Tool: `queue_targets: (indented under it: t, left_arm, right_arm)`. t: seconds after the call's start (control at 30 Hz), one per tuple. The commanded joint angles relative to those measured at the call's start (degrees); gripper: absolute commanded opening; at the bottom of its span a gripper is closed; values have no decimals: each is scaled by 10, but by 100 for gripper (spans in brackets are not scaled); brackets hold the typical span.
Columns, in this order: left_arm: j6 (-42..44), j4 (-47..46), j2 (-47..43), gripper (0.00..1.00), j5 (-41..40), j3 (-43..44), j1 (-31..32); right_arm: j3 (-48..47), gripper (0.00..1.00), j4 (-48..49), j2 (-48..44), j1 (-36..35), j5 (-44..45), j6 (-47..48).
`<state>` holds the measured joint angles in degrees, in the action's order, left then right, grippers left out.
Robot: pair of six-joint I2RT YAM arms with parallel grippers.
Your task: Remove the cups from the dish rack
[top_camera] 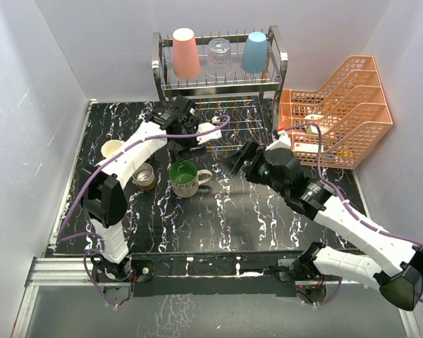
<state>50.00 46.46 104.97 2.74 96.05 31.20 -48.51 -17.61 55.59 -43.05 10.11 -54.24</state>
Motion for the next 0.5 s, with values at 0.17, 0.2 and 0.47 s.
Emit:
queue_targets:
  t: [0.17, 0.2, 0.47]
  left_arm:
    - [-37, 180, -123, 88, 141, 62, -2]
    - [-42, 180, -141, 93, 153, 50, -4]
    - [-156, 108, -220, 97, 169, -23, -73]
  right_arm:
    - [-331, 98, -88, 86, 3, 153, 322]
    - [-368, 98, -89, 106, 4, 160, 344]
    - [-697, 98, -159, 320, 121, 63, 417]
